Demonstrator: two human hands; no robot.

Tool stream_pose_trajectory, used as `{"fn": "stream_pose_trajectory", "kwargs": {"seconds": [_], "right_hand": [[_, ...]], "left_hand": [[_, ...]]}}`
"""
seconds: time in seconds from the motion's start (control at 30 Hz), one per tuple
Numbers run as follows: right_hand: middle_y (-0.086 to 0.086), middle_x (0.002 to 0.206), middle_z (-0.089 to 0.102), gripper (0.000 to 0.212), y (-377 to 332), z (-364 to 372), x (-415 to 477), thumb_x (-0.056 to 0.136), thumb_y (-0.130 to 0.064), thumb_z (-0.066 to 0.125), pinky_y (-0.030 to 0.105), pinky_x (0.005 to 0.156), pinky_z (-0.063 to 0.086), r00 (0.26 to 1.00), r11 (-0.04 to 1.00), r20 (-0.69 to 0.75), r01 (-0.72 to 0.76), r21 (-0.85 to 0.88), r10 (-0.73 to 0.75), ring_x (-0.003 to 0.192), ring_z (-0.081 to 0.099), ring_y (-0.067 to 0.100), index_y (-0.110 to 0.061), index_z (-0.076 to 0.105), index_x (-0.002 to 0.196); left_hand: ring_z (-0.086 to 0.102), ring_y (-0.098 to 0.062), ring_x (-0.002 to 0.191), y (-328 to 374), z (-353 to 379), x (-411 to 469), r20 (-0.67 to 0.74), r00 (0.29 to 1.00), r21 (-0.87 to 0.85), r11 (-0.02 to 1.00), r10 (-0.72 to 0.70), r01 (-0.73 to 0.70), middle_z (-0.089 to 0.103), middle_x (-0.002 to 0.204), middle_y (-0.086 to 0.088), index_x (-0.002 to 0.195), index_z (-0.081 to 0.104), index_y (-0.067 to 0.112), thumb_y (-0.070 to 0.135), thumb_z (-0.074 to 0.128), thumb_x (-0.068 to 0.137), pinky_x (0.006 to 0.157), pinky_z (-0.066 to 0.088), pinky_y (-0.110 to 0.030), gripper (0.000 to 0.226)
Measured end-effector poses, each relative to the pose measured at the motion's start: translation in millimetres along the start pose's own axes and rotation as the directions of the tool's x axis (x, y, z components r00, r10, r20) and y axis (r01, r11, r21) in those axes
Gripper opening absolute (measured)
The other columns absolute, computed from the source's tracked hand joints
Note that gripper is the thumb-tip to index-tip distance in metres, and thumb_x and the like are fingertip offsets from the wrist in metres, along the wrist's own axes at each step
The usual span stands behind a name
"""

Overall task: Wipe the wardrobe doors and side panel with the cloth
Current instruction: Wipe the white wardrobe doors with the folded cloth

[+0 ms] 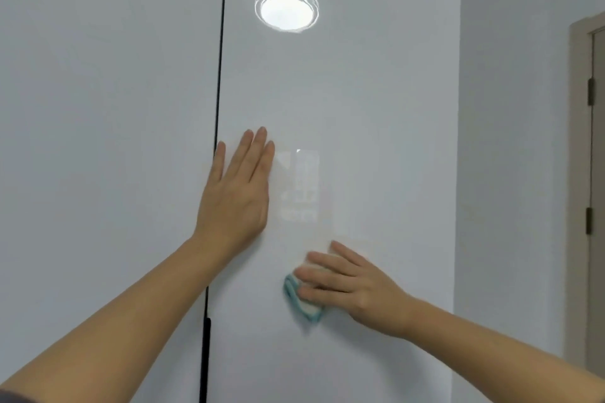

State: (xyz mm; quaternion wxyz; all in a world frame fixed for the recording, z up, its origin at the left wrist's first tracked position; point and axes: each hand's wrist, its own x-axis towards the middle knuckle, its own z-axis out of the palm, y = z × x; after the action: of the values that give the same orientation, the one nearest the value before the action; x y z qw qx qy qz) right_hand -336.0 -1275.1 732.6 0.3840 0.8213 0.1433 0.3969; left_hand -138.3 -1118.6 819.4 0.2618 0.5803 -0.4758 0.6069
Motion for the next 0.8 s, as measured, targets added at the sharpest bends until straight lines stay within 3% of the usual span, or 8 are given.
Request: {"fn": "stream_pose_trajectory", "kwargs": {"seconds": [0.07,0.13,0.23,0.33,0.4,0.5,0.7,0.8], "right_hand": [[-0.002,0.142,0.051,0.038,20.2,-9.2,3.4,0.101,-0.004,0.041,0.052,0.115,0.025,0.995,0.996,0.035,0.091,-0.016,-0.090,0.138,0.039,0.025,-0.021,0.062,0.128],[0.000,0.141,0.052,0.035,54.4,-19.7,18.7,0.101,-0.007,0.043,0.053,0.115,0.023,0.998,0.997,-0.004,0.057,-0.052,-0.057,0.137,0.041,0.027,-0.022,0.060,0.129],[0.004,0.138,0.054,0.034,116.4,-43.9,48.5,0.101,-0.012,0.040,0.053,0.113,0.020,0.977,0.980,-0.138,-0.176,-0.097,0.162,0.133,0.044,0.032,-0.022,0.056,0.130],[0.009,0.139,0.053,0.047,165.8,-74.6,69.8,0.089,-0.002,0.039,0.053,0.115,0.016,0.829,0.863,-0.264,-0.503,0.033,0.493,0.135,0.039,0.037,-0.015,0.060,0.129],[0.008,0.138,0.054,0.051,170.3,-77.9,72.9,0.085,0.002,0.039,0.052,0.114,0.021,0.765,0.814,-0.296,-0.573,0.093,0.572,0.135,0.039,0.036,-0.014,0.060,0.129],[0.012,0.131,0.059,0.046,134.8,-61.2,49.9,0.083,-0.002,0.043,0.048,0.105,0.038,0.761,0.823,-0.327,-0.554,0.122,0.561,0.123,0.049,0.035,-0.007,0.064,0.123],[0.001,0.120,0.066,0.031,54.1,-33.8,-35.7,0.088,-0.006,0.057,0.038,0.093,0.034,0.847,0.884,-0.310,-0.466,-0.041,0.432,0.110,0.057,0.027,-0.023,0.062,0.113],[0.002,0.122,0.064,0.028,93.5,-55.5,-19.9,0.085,-0.011,0.056,0.034,0.087,0.028,0.756,0.804,-0.402,-0.589,-0.074,0.517,0.111,0.052,0.027,-0.028,0.071,0.102]], "left_hand": [[0.016,-0.029,0.148,7.1,6.2,1.4,0.026,1.000,0.002,1.000,-0.011,0.011,0.019,0.159,-0.015,0.149,0.027,0.000,0.009,0.038,0.095,0.118,0.012,-0.054,0.056],[0.015,-0.028,0.148,7.8,11.0,0.8,0.045,0.999,0.008,1.000,-0.020,0.020,0.017,0.160,-0.014,0.150,0.025,0.001,0.015,0.033,0.097,0.119,0.010,-0.052,0.056],[0.011,-0.025,0.149,6.1,11.7,-0.9,0.063,0.998,0.024,0.999,-0.026,0.025,0.012,0.161,-0.012,0.152,0.020,0.003,0.026,0.026,0.097,0.120,0.007,-0.050,0.059],[0.009,-0.024,0.149,6.9,11.7,-1.5,0.064,0.998,0.027,0.999,-0.024,0.022,0.010,0.162,-0.011,0.153,0.016,0.005,0.029,0.024,0.097,0.120,0.007,-0.049,0.061],[0.008,-0.024,0.150,7.1,11.7,-1.2,0.072,0.997,0.029,0.999,-0.025,0.023,0.009,0.162,-0.010,0.153,0.015,0.005,0.029,0.023,0.097,0.121,0.007,-0.049,0.061],[0.007,-0.024,0.150,7.3,11.1,-1.4,0.073,0.997,0.025,0.999,-0.034,0.032,0.009,0.162,-0.010,0.153,0.014,0.005,0.029,0.023,0.098,0.121,0.006,-0.049,0.061],[0.010,-0.025,0.149,9.1,9.5,-1.8,0.080,0.996,0.020,0.999,-0.033,0.031,0.011,0.161,-0.012,0.153,0.017,0.004,0.027,0.026,0.097,0.121,0.005,-0.049,0.061],[0.008,-0.025,0.149,9.0,9.6,-0.8,0.089,0.995,0.028,0.999,-0.037,0.035,0.010,0.161,-0.012,0.153,0.016,0.004,0.028,0.025,0.097,0.121,0.004,-0.049,0.062]]}}
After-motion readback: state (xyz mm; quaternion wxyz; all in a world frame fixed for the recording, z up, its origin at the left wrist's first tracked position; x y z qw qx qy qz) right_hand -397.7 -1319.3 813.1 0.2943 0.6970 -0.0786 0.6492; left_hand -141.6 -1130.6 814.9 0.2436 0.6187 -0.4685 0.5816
